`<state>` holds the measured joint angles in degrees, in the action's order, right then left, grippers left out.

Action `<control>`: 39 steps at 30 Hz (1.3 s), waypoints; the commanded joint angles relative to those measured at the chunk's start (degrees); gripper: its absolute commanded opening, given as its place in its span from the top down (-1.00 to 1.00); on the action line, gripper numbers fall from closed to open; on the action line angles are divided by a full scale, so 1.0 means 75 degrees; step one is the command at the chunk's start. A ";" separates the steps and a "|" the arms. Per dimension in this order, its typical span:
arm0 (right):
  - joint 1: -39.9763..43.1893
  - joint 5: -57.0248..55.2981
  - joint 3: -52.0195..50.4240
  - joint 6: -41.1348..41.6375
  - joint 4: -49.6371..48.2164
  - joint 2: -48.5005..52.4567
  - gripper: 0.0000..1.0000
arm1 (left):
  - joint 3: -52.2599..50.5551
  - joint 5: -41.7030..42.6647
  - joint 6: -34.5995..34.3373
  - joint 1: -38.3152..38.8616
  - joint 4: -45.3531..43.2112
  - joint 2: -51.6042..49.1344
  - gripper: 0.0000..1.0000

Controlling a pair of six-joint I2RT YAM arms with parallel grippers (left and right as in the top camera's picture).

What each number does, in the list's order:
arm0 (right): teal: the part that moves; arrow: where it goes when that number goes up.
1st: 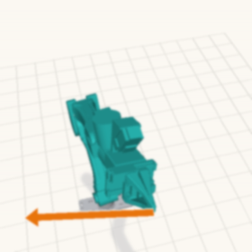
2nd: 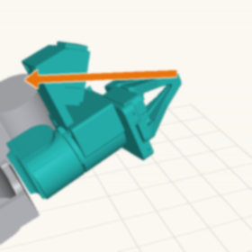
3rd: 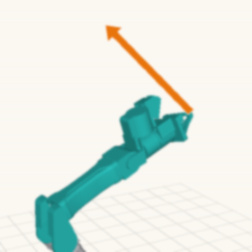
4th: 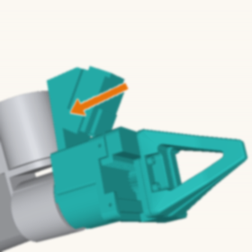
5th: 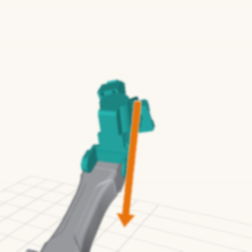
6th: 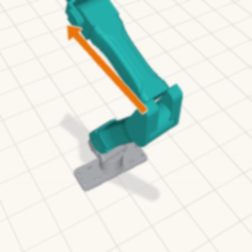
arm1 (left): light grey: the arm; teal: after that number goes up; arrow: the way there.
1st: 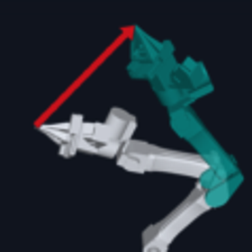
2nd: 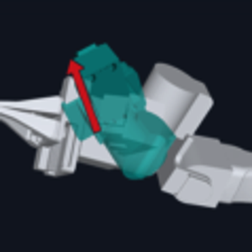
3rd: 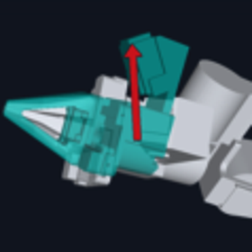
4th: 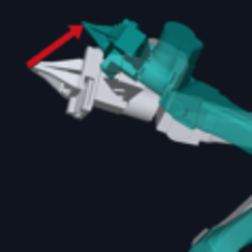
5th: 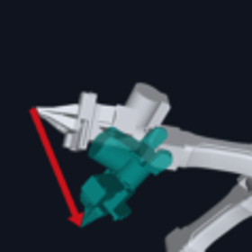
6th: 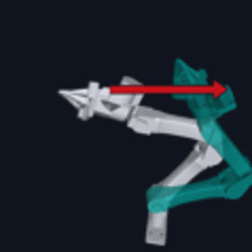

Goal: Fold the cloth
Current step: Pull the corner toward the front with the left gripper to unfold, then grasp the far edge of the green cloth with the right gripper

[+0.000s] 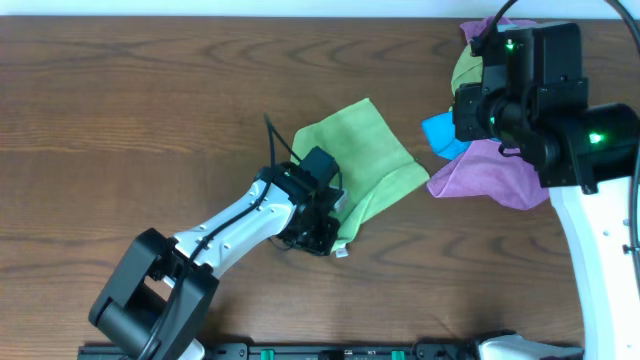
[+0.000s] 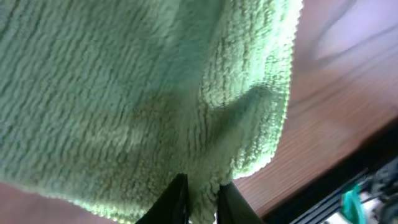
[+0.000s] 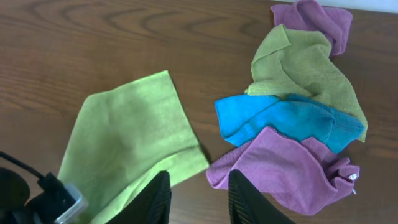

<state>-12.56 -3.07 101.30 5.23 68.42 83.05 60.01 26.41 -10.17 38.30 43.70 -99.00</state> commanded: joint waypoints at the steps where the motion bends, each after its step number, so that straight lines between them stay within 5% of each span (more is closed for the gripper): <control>1: 0.0035 -0.0076 0.0026 -0.0149 -0.0023 0.0029 0.31 | 0.0079 -0.0877 0.0099 0.0003 0.0364 0.0122 0.64; 8: 0.0035 -0.0070 0.0026 -0.0216 -0.0160 0.0044 0.32 | 0.0079 -0.0723 0.0332 0.0006 0.0833 0.0122 0.89; 9: 0.0035 0.0006 0.0026 -0.0224 -0.0149 0.0079 0.39 | 0.0079 -0.0731 0.0329 0.0003 0.0921 0.0122 0.89; 11: 0.0035 0.0624 -0.0023 -0.0309 -0.0061 0.0303 0.97 | 0.0076 -0.0749 0.0329 0.0003 0.0991 0.0122 0.89; 25: -0.0108 0.3920 -0.0766 -0.0682 -0.2282 0.3669 0.97 | 0.0076 -0.0787 0.0326 0.0003 0.0880 0.0122 0.88; 39: -0.0743 0.3410 -0.0766 -0.1230 -0.3500 0.5319 0.97 | 0.0076 -0.0807 -0.0050 0.0003 0.0530 0.0122 0.88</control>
<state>-17.93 23.51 95.61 -1.69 42.48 122.19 60.01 20.97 -9.43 38.30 47.68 -98.98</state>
